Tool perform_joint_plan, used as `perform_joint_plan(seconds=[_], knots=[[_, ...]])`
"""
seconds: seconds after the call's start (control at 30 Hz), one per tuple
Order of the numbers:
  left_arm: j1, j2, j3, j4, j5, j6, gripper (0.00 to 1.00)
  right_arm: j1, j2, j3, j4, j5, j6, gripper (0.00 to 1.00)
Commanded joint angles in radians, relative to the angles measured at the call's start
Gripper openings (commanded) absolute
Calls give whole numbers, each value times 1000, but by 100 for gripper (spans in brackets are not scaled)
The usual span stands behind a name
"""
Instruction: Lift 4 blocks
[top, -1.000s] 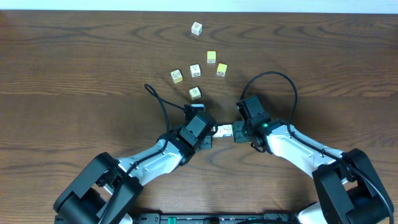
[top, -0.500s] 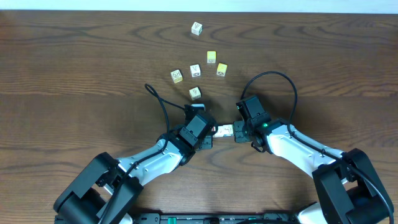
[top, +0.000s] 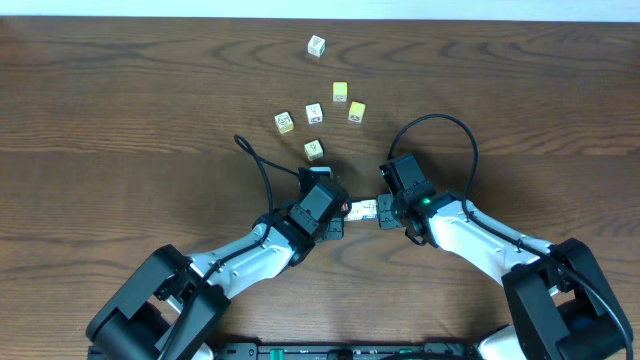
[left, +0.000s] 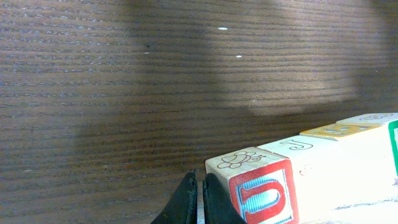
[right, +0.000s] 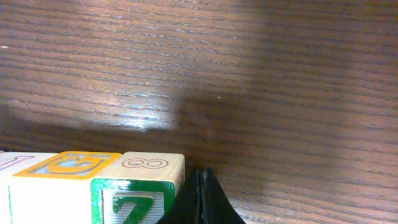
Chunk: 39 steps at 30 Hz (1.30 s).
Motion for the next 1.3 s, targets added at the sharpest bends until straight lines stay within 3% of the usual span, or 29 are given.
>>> perform_joint_plan(seconds=[0.0, 0.8, 1.27], knots=[[-8, -18, 33, 5, 16, 6, 7, 10, 10, 10, -4, 11, -15, 1], [80, -18, 33, -56, -23, 56, 7, 10, 10, 10, -4, 0, -15, 1], [306, -81, 34, -90, -63, 142, 7, 10, 10, 10, 4, -53, -15, 1]])
